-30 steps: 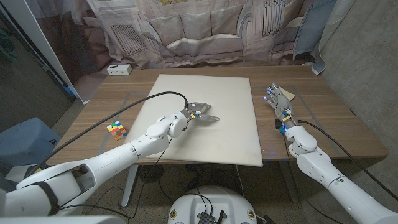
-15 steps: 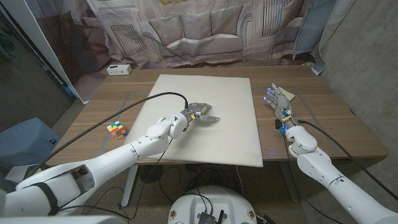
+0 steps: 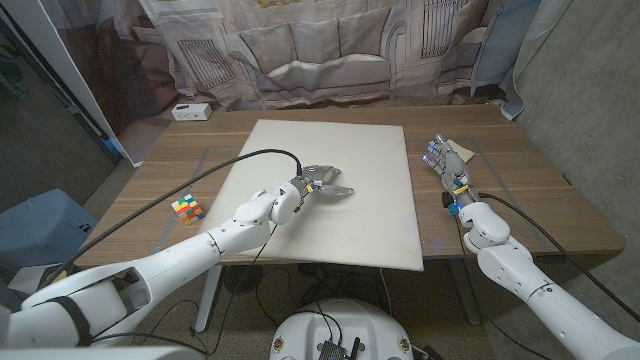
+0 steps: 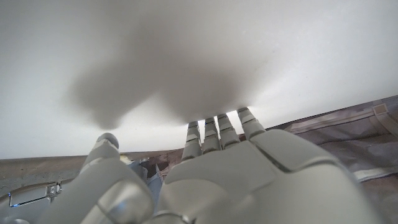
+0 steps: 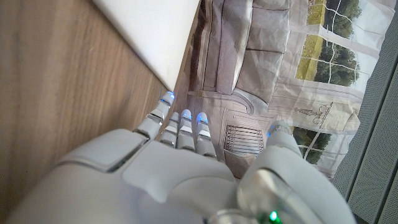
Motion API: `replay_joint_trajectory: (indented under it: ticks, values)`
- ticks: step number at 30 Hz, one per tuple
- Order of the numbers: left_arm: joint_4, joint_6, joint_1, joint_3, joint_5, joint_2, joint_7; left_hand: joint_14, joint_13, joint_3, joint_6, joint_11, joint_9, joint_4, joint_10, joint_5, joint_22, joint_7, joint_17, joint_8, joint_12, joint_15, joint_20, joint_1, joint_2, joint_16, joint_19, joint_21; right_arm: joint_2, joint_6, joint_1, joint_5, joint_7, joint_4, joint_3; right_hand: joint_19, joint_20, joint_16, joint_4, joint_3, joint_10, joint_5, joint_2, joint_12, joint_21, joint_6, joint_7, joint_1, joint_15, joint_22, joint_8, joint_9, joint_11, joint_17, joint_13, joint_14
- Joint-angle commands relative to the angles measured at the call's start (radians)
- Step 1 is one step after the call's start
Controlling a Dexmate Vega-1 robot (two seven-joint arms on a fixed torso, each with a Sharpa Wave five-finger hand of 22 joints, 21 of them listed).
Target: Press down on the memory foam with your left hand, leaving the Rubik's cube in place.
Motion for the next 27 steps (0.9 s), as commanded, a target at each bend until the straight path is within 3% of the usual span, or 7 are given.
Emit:
replay_joint_trajectory:
  ticks: [1, 27]
  values:
    - [-0.025, 0.014, 0.017, -0.018, 0.012, 0.005, 0.040, 0.002, -0.001, 0.000, 0.003, -0.005, 0.000, -0.003, 0.004, -0.001, 0.005, -0.003, 0.002, -0.002, 0.000, 0.006, 0.003, 0.000, 0.003, 0.003, -0.004, 0.002, 0.001, 0.004, -0.004, 0.004, 0.007, -0.001, -0.003, 0.010, 0.001, 0.008, -0.005, 0.001, 0.008, -0.003, 0.008, 0.003, -0.004, 0.000, -0.005, -0.003, -0.001, 0.002, -0.001, 0.003, 0.003, 0.003, 0.003, 0.008]
    - [-0.083, 0.048, 0.062, -0.055, 0.031, 0.023, 0.104, 0.001, -0.001, 0.005, 0.002, -0.006, 0.000, -0.007, 0.008, 0.000, 0.005, -0.006, 0.002, -0.004, 0.002, 0.005, 0.008, 0.005, 0.013, 0.001, -0.017, -0.004, -0.004, 0.017, -0.018, -0.006, -0.001, -0.017, 0.001, 0.015, 0.001, 0.008, -0.006, 0.000, 0.009, -0.003, 0.008, 0.002, -0.011, -0.002, -0.007, -0.003, -0.001, 0.002, -0.001, 0.003, 0.002, 0.001, 0.004, 0.010]
